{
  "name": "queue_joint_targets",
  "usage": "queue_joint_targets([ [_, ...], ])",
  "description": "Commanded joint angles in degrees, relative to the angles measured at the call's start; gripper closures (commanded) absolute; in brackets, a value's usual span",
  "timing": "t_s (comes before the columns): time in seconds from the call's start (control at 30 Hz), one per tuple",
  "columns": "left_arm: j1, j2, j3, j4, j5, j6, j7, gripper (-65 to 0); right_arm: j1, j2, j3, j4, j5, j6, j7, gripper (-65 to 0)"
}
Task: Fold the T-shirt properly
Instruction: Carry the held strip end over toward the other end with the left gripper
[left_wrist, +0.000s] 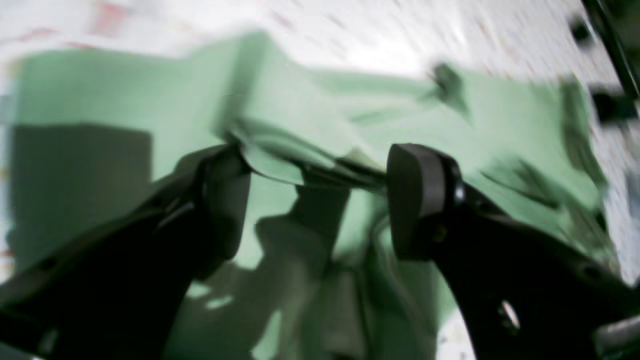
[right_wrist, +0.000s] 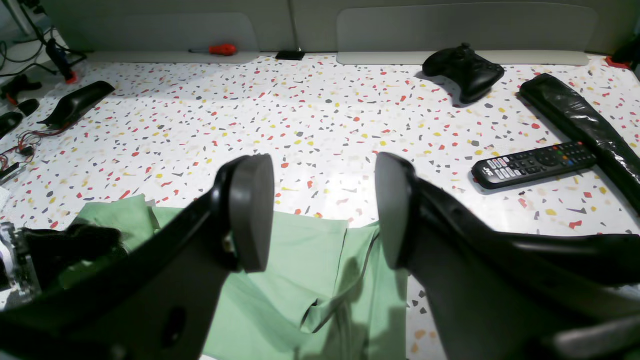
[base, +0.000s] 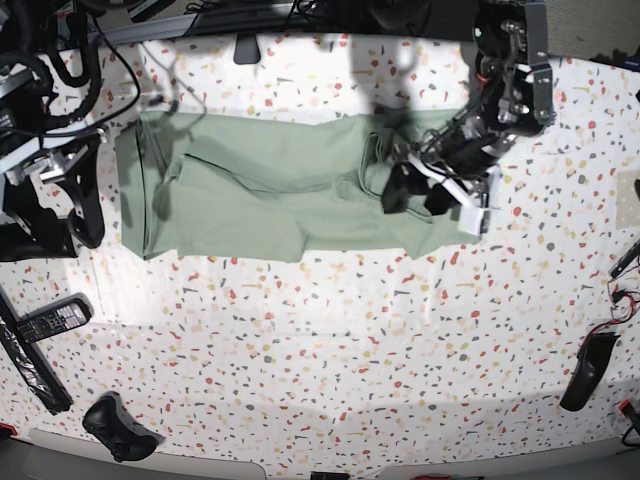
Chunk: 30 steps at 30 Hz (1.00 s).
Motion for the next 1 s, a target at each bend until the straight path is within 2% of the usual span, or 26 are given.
queue_joint_targets([
  [0.0,-1.1,0.6,1.2,1.0,-0.9,-0.6,-1.5,-39.7,0.3,0.6,0.2,0.9,0.9,0.3,1.7,-31.2],
  [0.13,-1.2,0.6,7.2,0.9,0.9,-0.6,-3.7,-39.7,0.3,0.6,0.2,0.9,0.8,0.3,1.7,-31.2],
  [0.27,-1.9,0.7,11.8,0.9,4.7,4.0,-9.8,-39.7,0.3,0.6,0.2,0.9,0.8,0.3,1.6,-31.2],
  [0.37,-4.4,0.6,15.5,0.9,4.1,3.8,-10.0,-39.7,0.3,0.6,0.2,0.9,0.8,0.3,1.6,-31.2],
  [0.43,-6.5,0.6,18.3,1.0,4.2,3.6,-8.0,-39.7,0.3,0.7,0.2,0.9,0.7,0.3,1.6,-31.2],
  [0.5,-8.7,0.6,20.1,1.0,4.2,3.6,-2.7,-39.7,0.3,0.6,0.2,0.9,-1.2,0.3,1.6,-31.2],
  [0.57,-10.3,0.6,20.5,1.0,4.9,3.6,3.4,-39.7,0.3,0.6,0.2,0.9,-5.8,0.3,1.6,-31.2],
  [0.63,-10.9,0.3,20.4,1.1,6.6,3.6,6.7,-39.7,0.3,0.6,0.2,0.9,-11.5,0.3,1.5,-31.2],
  [0.7,-10.9,-0.7,20.4,1.5,8.9,3.6,6.6,-39.7,0.3,0.7,0.2,0.9,-15.2,0.3,1.2,-31.2],
  [0.8,-10.4,-2.2,20.4,1.6,11.4,0.0,7.5,-39.7,0.3,0.6,0.2,0.9,-15.8,0.3,0.9,-31.2],
  [0.97,-6.3,-4.2,20.4,1.7,9.1,0.0,5.6,-39.7,0.3,0.6,0.2,0.9,-15.3,0.3,1.0,-31.2],
])
